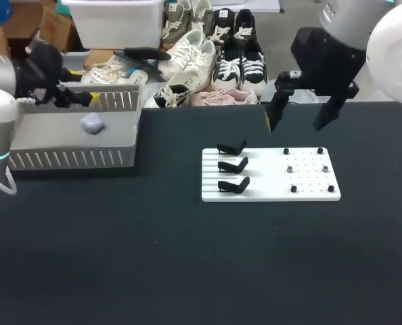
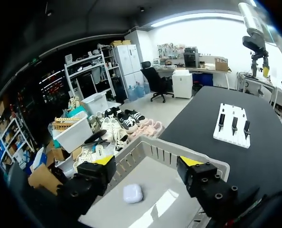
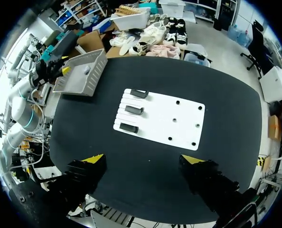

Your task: Pick up each earbud case from the left stands, insert the matching earbuds, close the lid, and place the case in the box.

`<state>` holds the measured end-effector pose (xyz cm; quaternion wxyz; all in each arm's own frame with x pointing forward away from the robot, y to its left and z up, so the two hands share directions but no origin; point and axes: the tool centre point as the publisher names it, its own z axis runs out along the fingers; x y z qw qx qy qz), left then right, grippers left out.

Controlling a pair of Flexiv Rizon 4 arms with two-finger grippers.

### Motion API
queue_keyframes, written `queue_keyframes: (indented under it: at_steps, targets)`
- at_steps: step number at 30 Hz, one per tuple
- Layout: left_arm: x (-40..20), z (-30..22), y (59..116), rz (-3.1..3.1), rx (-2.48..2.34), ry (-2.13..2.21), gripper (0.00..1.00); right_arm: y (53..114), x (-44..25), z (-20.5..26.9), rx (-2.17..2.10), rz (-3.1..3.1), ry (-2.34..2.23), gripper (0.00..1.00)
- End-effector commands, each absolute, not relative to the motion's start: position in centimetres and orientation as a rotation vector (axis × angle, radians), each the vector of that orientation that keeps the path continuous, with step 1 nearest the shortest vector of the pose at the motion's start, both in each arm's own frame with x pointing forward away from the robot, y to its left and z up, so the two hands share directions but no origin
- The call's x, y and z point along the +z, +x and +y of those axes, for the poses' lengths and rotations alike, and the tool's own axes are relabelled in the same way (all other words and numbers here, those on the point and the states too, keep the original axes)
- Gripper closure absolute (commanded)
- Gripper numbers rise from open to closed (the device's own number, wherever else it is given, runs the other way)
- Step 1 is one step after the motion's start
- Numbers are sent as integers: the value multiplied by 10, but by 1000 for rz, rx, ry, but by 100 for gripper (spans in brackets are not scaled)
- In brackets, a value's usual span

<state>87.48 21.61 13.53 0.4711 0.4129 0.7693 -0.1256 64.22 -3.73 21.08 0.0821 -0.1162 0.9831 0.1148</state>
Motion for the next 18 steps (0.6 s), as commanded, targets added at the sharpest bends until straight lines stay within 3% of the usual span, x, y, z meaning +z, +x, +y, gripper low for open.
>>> queue_keyframes:
  at_steps: [1, 11, 18]
  targets:
    - [151, 217, 841, 1805, -368, 988, 0, 641, 211, -38, 342, 2935, -345, 0]
    - [160, 182, 777, 1709, -561, 1020, 0, 641, 211, -38, 342, 2935, -345, 0]
    - [160, 182, 777, 1709, -561, 1020, 0, 641, 211, -38, 342, 2935, -345, 0]
